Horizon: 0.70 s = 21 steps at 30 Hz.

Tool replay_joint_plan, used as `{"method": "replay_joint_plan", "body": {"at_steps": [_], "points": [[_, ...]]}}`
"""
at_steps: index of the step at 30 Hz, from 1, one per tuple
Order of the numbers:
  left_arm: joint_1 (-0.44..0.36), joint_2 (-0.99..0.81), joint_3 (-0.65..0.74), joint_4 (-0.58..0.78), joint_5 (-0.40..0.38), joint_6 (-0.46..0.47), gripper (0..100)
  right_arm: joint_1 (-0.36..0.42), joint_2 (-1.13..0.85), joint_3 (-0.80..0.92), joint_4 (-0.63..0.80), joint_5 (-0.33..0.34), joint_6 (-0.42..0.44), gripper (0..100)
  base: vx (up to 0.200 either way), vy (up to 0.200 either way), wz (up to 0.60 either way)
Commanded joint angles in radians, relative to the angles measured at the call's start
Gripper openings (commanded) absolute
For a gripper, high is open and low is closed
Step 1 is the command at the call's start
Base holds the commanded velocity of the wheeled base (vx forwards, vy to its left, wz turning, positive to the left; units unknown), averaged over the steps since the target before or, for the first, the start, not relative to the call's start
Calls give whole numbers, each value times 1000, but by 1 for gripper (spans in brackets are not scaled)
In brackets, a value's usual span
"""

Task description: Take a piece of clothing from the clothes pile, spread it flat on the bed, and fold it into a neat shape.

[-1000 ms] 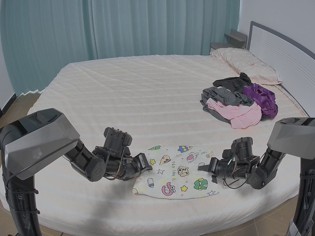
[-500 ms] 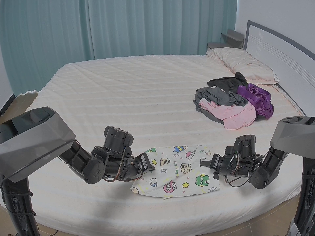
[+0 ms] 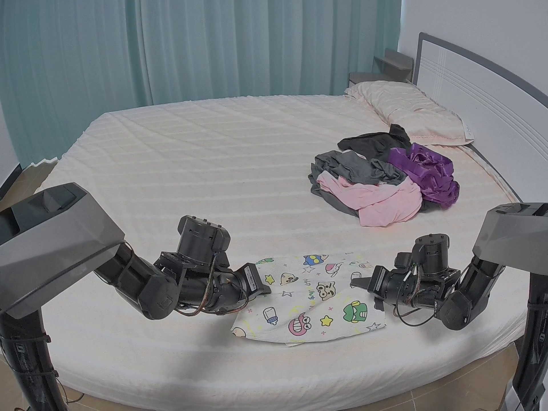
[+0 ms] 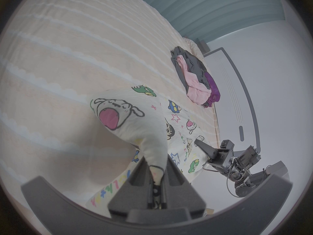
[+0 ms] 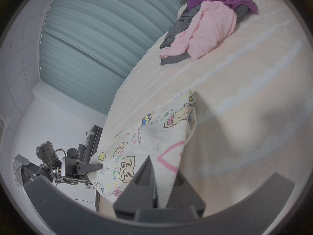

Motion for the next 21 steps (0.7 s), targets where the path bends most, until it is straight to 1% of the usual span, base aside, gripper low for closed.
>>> {"method": "replay_joint_plan", "body": {"at_steps": [1, 20, 21], "points": [[-1, -6, 2, 0, 0, -1, 0, -6, -3, 2, 0, -1, 0, 0, 0, -200, 0], [0, 9, -9, 0, 6, 1, 0, -15, -8, 6, 0, -2, -5, 0, 0, -200, 0], [0, 11, -6, 0, 6, 1, 0, -15, -8, 6, 0, -2, -7, 0, 0, 0, 0]]}}
